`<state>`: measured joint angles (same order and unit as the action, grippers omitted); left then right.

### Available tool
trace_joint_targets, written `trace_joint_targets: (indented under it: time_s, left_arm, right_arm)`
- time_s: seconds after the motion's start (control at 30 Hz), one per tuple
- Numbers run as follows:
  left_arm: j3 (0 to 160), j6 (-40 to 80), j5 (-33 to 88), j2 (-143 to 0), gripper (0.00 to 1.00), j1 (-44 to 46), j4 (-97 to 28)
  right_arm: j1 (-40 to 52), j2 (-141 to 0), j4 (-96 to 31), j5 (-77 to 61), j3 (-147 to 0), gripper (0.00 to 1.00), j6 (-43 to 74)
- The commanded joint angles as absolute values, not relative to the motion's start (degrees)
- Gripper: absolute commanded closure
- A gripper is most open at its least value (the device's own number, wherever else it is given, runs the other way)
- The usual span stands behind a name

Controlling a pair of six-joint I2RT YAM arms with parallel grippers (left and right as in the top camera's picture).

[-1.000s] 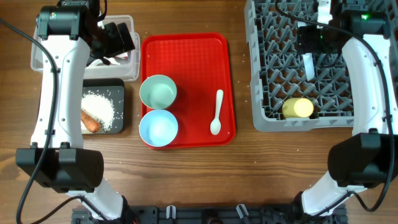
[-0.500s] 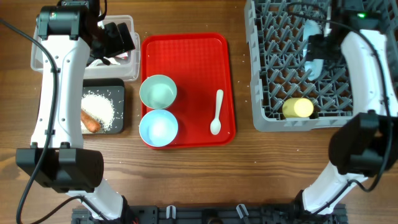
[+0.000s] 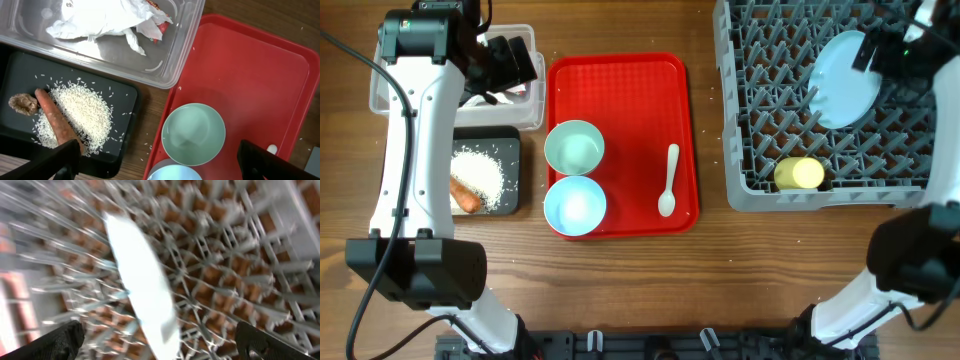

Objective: Sort waste into correct bins and load items into the dishwasher rack
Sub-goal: 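Lower the white plate upright into the rack slots and release, then reach the right gripper back to the green bowl on the red tray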

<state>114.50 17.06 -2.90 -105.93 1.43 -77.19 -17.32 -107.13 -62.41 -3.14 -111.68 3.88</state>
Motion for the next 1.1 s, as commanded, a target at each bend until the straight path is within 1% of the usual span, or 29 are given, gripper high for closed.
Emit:
trace_joint_targets:
  time_s: [0.0,0.07,0.13,0.2,0.23,0.3,0.37,0.43,0.5,0.53,0.6,0.73,0.8,0.9,0.97,1.0,1.07]
  left_arm:
    - [115.09,16.78,-2.17,-105.80,0.00,1.43,-77.21]
    - [115.07,16.78,-2.17,-105.80,0.00,1.43,-77.21]
    - [115.09,16.78,-2.17,-105.80,0.00,1.43,-77.21]
    - [115.09,16.78,-2.17,-105.80,0.00,1.43,-77.21]
    - [115.09,16.78,-2.17,-105.80,0.00,1.43,-77.21]
    - [115.09,16.78,-2.17,-105.80,0.00,1.43,-77.21]
    - [115.09,16.78,-2.17,-105.80,0.00,1.43,-77.21]
    - [115.09,16.78,-2.17,-105.80,0.00,1.43,-77.21]
    - [115.09,16.78,-2.17,-105.80,0.00,1.43,-77.23]
    - [115.09,16.78,-2.17,-105.80,0.00,1.43,-77.21]
    - [115.09,16.78,-2.17,-105.80,0.00,1.43,-77.21]
    - [115.09,16.78,-2.17,-105.80,0.00,1.43,-77.21]
    - [115.09,16.78,-2.17,-105.80,0.00,1.43,-77.21]
    - [115.09,16.78,-2.17,-105.80,0.00,1.43,-77.21]
    - [115.09,16.78,-2.17,-105.80,0.00,1.43,-77.21]
    - [115.09,16.78,-2.15,-105.80,0.00,1.43,-77.21]
    - [115.09,16.78,-2.17,-105.80,0.00,1.43,-77.21]
  right_arm:
    - [-15.97,-98.48,-62.06,-10.59,-115.24,0.00,4.73]
    - [-13.98,-96.57,-62.15,-16.97,-115.24,0.00,4.69]
    - [-12.01,-96.66,-61.52,-29.45,-115.00,0.00,4.64]
    - [-9.13,-98.32,-58.33,-40.16,-113.84,0.00,4.67]
    - [-6.94,-99.59,-56.86,-42.13,-113.36,0.00,4.71]
    - [-1.98,-102.56,-54.76,-40.40,-112.73,0.02,5.45]
    - [5.48,-108.27,-52.53,-35.31,-112.57,0.07,9.93]
    - [11.92,-114.50,-49.58,-32.45,-112.57,0.18,14.22]
    - [18.00,-121.51,-47.24,-27.90,-112.57,0.25,20.69]
    - [21.10,-125.49,-46.57,-27.42,-112.57,0.29,23.73]
    - [25.39,-131.04,-46.22,-27.49,-112.57,0.36,27.94]
    - [32.71,-137.69,-45.78,-26.98,-112.57,0.36,28.75]
    - [34.22,-138.74,-45.60,-24.95,-112.53,0.37,31.31]
    - [34.30,-138.80,-45.45,-24.14,-112.53,0.48,32.21]
    - [34.22,-138.80,-45.45,-23.29,-112.53,0.51,33.17]
    - [34.22,-138.80,-45.21,-22.83,-112.53,0.56,33.21]
    - [34.04,-138.80,-44.73,-22.41,-112.53,0.60,33.19]
